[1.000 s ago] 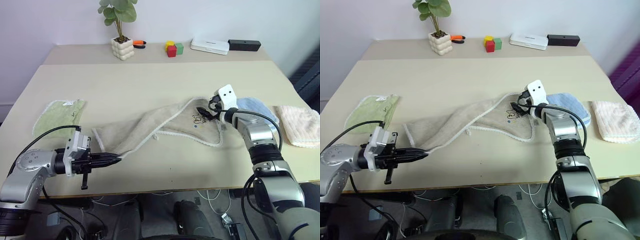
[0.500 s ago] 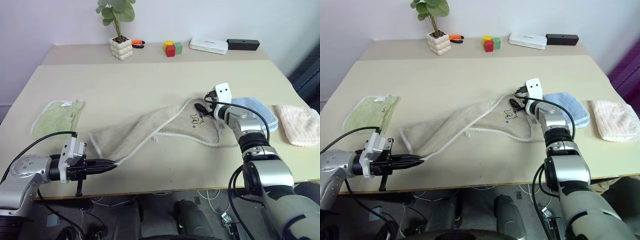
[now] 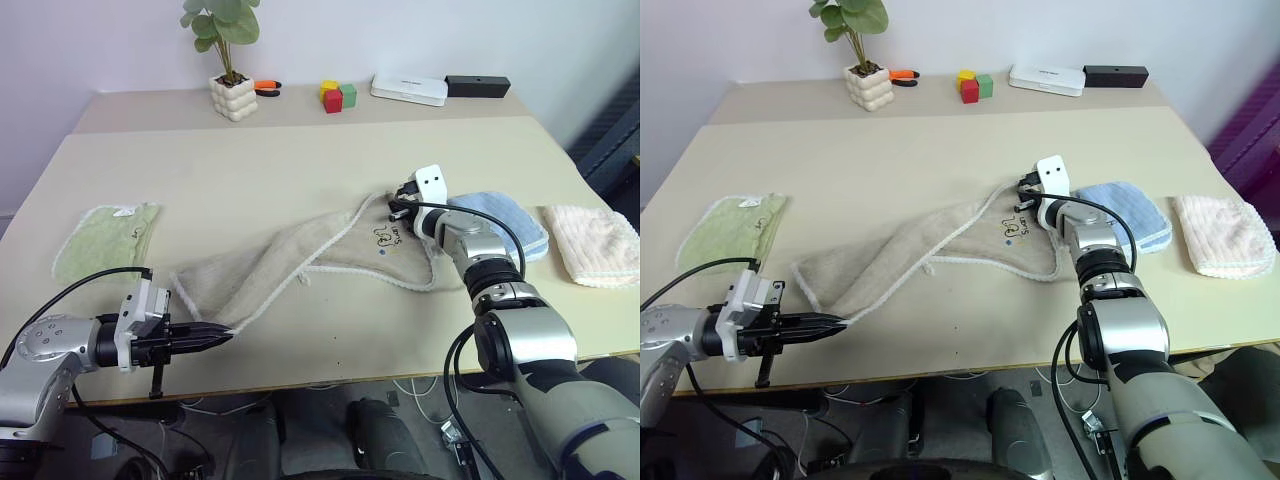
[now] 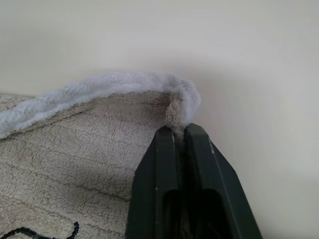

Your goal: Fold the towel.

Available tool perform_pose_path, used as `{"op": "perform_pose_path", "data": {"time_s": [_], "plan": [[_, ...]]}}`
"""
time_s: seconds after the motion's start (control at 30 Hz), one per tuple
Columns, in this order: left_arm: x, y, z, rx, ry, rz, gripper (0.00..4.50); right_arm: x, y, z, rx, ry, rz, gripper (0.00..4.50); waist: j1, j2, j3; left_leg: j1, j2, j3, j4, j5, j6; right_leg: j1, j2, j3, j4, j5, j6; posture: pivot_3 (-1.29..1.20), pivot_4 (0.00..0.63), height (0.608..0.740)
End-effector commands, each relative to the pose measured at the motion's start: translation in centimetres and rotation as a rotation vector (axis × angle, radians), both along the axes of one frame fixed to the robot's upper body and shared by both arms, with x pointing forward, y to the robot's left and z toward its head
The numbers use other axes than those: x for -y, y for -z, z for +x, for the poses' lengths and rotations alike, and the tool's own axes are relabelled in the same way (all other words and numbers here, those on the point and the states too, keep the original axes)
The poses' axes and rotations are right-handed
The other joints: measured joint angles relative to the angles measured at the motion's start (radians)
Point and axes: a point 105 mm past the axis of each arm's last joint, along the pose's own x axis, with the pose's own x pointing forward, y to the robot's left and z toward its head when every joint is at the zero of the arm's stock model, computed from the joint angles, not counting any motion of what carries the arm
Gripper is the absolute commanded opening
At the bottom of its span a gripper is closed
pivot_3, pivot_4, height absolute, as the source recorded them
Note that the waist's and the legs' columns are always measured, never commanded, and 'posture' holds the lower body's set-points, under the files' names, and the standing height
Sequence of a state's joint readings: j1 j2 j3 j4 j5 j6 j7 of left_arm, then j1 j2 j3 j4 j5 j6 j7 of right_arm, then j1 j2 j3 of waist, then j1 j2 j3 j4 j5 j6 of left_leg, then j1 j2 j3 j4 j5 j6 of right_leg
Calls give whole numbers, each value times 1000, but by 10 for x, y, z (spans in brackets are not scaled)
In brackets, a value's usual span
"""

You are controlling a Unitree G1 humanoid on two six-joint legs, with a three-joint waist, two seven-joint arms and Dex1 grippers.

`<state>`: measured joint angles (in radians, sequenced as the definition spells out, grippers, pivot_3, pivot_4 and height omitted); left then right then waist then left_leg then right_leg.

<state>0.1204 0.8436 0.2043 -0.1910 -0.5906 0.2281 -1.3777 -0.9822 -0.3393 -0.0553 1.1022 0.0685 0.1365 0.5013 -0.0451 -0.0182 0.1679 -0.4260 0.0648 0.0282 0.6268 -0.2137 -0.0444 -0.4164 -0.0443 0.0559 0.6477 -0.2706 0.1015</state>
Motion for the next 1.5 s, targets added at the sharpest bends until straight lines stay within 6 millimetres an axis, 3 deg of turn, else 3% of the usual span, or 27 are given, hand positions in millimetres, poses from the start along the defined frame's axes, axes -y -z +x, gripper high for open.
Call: {"op": "perform_pose_path", "data": {"time_s": [0.03,0.3,0.43,0.63,0.73,0.9,1.0,1.2,1.37,1.5], "plan": [[-1,-9,7,59,-27,-6,0,11,-30,5,116,3,-17,53,1,0,0,0,0,0,0,0,0,0,0,0,0,0,0,0,150,740],[-34,-42,79,214,-402,-167,0,31,-60,-30,285,-193,-111,53,9,1,1,0,-1,-1,1,0,0,1,0,0,0,1,3,0,150,740],[-47,-60,117,340,-565,-176,0,37,-77,-46,359,-222,-159,53,6,1,1,0,-1,-1,1,0,0,1,1,0,1,1,4,0,150,740],[-66,-89,159,439,-723,-193,0,43,-93,-60,474,-231,-207,53,6,1,1,0,0,-1,2,0,0,1,2,0,2,1,4,0,150,740],[-74,-100,169,477,-759,-188,0,44,-98,-61,518,-221,-214,53,5,1,1,0,-1,-1,2,0,0,1,2,0,1,1,5,0,150,740],[-87,-120,199,513,-907,-218,0,49,-115,-39,605,-91,-265,53,5,1,1,-1,-1,-1,3,0,0,1,2,0,2,1,5,0,150,740],[-79,-141,216,559,-954,-244,0,43,-134,-23,673,-32,-269,53,5,0,1,-1,-1,-1,2,0,0,1,2,0,1,1,5,0,150,740],[-62,-189,223,698,-936,-334,0,45,-179,-20,863,63,-240,53,6,0,2,-2,-1,-1,1,0,0,0,1,0,0,0,6,0,150,740],[-64,-207,207,759,-824,-408,0,65,-176,-47,912,31,-134,53,5,0,2,-2,-1,-1,0,0,0,0,1,0,1,-1,7,0,150,740],[-64,-193,193,742,-682,-378,0,70,-164,-82,887,-63,-107,53,5,0,2,-2,-2,-1,1,0,0,0,1,0,1,-1,7,0,150,740]]}}
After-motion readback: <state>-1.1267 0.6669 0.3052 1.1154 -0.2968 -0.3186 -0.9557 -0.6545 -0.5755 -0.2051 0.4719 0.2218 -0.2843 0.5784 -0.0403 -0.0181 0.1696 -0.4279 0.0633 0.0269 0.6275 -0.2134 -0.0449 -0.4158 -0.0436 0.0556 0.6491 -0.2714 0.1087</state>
